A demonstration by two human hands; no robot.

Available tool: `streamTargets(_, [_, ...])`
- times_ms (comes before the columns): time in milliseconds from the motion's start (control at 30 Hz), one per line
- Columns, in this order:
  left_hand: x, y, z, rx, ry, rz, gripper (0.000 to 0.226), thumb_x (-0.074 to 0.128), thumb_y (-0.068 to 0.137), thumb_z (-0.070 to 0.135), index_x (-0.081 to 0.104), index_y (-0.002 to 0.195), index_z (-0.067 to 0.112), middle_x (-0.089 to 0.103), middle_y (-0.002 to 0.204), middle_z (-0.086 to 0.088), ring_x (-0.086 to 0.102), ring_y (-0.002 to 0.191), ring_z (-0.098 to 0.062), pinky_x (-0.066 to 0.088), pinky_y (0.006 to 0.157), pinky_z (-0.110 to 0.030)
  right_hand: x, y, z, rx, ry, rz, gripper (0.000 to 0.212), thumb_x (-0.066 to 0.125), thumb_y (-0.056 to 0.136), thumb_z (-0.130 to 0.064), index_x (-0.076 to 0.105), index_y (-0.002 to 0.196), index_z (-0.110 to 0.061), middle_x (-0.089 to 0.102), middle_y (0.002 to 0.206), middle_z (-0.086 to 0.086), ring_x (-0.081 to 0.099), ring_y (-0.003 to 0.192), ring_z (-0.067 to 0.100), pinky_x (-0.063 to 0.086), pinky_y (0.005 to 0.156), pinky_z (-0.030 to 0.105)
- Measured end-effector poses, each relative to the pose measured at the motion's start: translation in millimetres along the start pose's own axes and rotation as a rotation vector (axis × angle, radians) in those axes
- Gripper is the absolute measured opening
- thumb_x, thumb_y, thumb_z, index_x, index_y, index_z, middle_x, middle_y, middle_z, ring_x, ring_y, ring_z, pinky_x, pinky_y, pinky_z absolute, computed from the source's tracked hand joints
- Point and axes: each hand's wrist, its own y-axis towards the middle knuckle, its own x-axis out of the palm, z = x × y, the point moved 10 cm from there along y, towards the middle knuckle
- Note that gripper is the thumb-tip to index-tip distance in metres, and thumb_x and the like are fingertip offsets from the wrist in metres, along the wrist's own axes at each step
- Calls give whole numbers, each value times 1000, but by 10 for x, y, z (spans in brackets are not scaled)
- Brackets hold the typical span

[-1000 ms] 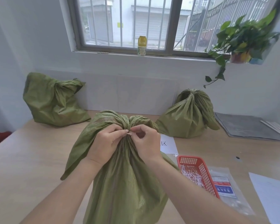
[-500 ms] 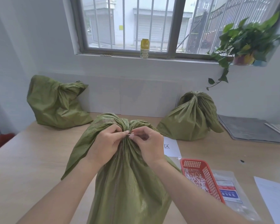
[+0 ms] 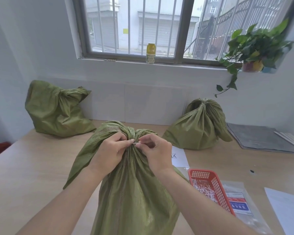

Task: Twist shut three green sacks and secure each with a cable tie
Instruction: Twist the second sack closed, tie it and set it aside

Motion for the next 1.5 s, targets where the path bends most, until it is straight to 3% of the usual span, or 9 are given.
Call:
streamTargets(467, [-2,8,-42,-3,8,4,28,71,91,-2,79,115,11,57,88,2,52,73,-10,42,71,-17,32,23,8,-8,-28,-4,14,88,78,-7,81,85,-16,77,75,-12,73,74,2,60,81,26])
streamTargets(733, [-19,27,20,12,19,11,22,66,96,7,79,112,11,57,87,1,56,71,-15,50,66,-32,78,37,-85,-93,-138,-45,8,85,81,-11,82,82,-19,74,74,-12,68,73,7,56,76,29])
streamTargets(833, [-33,22,31,-7,-27,12,29,71,92,0,79,115,15,56,87,4,55,71,-13,47,65,-25,78,47,-63,-91,-124,-50,7,84,83,-13,82,84,-20,75,77,-11,69,76,7,56,77,30])
streamTargets(900, [-52,20,52,-35,-95,29,25,73,92,8,80,113,19,55,85,5,54,69,-13,44,62,-21,79,44,-27,-82,-101,-54,9,81,85,-13,84,86,-22,76,82,-12,70,80,7,57,79,30])
streamTargets(1000, [-91,23,-14,-159,-192,97,12,76,89,25,83,97,20,57,81,5,57,70,-16,47,60,-27,97,14,2,-87,-74,-56,12,78,89,-12,85,91,-21,77,88,-12,71,85,5,58,82,28])
streamTargets(1133, [-43,17,-145,-299,-172,104,7,82,86,22,81,82,16,59,80,5,61,76,-16,52,67,-29,102,-15,-2,-98,-75,-49,13,77,91,-10,85,95,-20,77,91,-12,70,87,2,56,82,22])
streamTargets(1333, [59,20,-189,-362,-198,36,4,82,86,17,81,83,14,56,84,5,58,78,-13,45,67,-14,61,-22,-71,-100,-65,-69,9,81,87,-11,84,92,-18,77,88,-12,70,85,1,52,80,13])
streamTargets(1500, [54,-6,-215,-410,-246,16,5,80,88,20,80,84,18,59,87,3,59,80,-12,42,71,-12,15,-13,9,-36,-14,-70,12,79,88,-9,84,91,-20,78,86,-12,71,82,3,54,79,16])
